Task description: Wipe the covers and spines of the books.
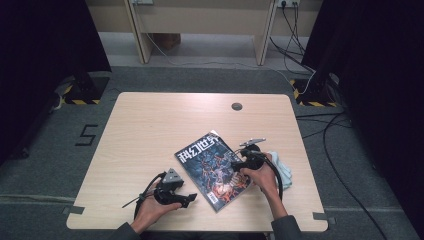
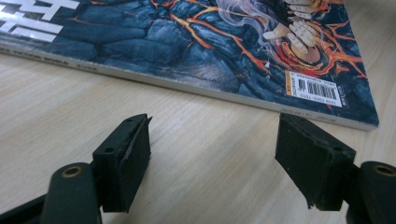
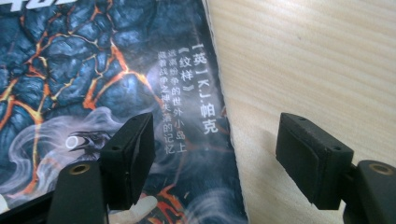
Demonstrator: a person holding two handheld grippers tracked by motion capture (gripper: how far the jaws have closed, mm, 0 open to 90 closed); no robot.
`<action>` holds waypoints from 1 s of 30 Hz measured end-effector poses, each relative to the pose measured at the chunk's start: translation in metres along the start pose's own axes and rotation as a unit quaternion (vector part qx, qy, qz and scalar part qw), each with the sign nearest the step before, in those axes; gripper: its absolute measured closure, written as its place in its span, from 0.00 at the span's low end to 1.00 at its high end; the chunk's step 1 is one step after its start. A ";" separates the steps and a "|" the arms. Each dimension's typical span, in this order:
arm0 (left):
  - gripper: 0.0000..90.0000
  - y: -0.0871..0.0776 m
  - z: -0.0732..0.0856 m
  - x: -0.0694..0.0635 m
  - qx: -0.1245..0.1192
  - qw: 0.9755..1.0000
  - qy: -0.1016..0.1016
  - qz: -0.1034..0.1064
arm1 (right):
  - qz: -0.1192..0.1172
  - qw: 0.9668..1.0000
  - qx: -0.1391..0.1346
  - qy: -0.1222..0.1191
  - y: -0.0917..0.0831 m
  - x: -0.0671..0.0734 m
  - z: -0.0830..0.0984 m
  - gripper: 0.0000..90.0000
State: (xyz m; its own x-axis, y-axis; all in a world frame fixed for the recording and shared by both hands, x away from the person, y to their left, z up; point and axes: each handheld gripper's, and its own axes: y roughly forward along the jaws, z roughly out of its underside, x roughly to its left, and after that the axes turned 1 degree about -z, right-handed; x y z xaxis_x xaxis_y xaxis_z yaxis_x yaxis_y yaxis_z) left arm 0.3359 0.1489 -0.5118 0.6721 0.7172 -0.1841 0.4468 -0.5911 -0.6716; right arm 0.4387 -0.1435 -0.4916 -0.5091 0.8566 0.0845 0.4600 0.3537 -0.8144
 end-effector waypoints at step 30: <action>0.22 0.030 -0.035 0.019 0.011 1.000 0.010 -0.022 | -0.031 0.998 0.013 -0.050 -0.016 0.028 0.027 0.32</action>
State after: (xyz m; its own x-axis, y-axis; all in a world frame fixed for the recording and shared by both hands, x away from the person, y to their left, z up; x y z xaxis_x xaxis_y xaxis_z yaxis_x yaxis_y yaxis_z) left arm 0.3832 0.1316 -0.5104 0.6631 0.7353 -0.1401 0.4638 -0.5505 -0.6942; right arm 0.3973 -0.1353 -0.4919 -0.6070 0.7908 0.0785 0.4069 0.3942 -0.8240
